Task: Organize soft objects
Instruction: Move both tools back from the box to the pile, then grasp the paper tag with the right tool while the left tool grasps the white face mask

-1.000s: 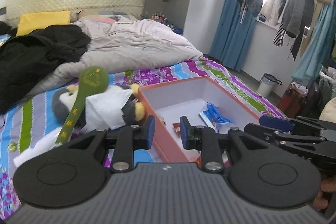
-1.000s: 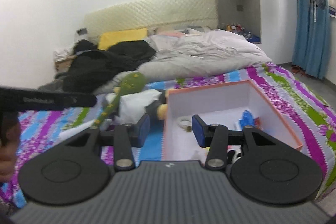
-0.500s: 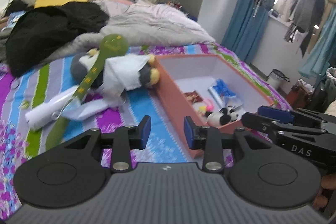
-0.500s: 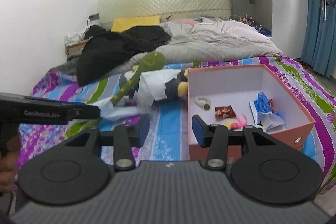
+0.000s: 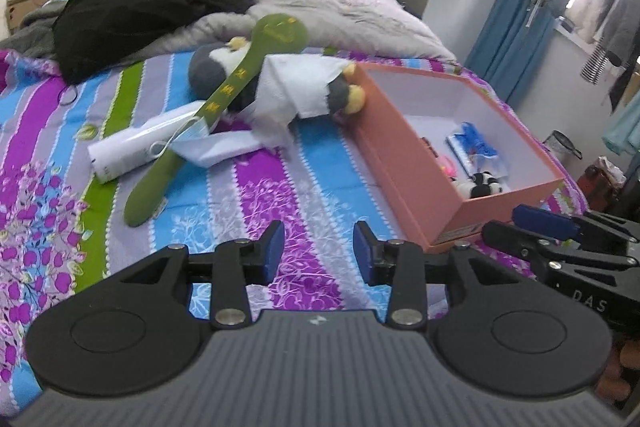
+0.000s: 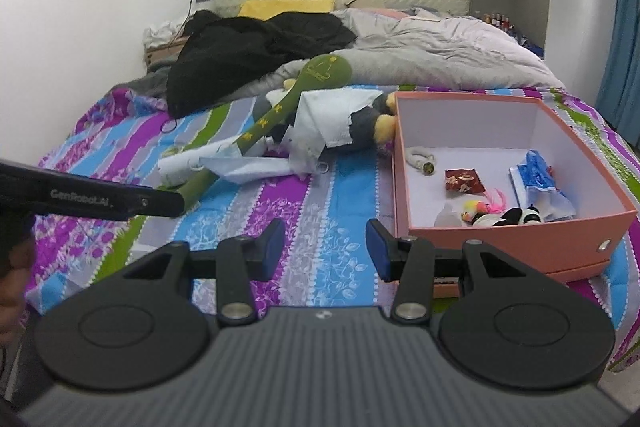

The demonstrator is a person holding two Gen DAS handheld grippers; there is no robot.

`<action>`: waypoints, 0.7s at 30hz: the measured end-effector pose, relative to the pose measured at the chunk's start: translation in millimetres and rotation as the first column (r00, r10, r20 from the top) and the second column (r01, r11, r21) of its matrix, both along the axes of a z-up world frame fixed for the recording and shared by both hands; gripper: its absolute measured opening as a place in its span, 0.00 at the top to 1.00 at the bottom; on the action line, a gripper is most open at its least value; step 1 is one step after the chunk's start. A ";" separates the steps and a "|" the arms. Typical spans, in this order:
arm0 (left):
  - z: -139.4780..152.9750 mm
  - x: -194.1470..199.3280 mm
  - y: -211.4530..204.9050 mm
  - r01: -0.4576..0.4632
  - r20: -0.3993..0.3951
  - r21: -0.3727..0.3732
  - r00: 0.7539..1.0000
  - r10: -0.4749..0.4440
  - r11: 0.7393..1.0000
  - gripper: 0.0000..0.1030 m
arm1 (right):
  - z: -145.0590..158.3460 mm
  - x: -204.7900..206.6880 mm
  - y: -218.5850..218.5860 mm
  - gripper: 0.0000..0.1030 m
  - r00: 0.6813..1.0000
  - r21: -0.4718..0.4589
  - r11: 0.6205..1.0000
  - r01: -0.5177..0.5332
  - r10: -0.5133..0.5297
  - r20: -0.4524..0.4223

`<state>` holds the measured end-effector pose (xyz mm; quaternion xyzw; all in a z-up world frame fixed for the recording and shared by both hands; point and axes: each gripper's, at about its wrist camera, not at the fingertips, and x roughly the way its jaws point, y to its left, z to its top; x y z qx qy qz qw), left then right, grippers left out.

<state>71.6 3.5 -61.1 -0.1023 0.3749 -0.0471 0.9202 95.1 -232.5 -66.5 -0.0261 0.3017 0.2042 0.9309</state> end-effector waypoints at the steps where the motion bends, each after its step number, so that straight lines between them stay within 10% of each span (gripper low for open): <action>1: -3.7 3.8 2.2 -0.009 -0.006 -0.006 1.000 0.009 1.000 0.58 | -2.5 4.1 1.9 0.54 1.000 -0.005 1.000 -0.003 0.003 -0.004; 21: -73.1 114.7 55.3 -0.073 -0.033 0.141 0.996 0.079 0.987 0.51 | -62.1 129.4 65.2 0.54 0.993 0.053 0.997 -0.052 0.058 -0.103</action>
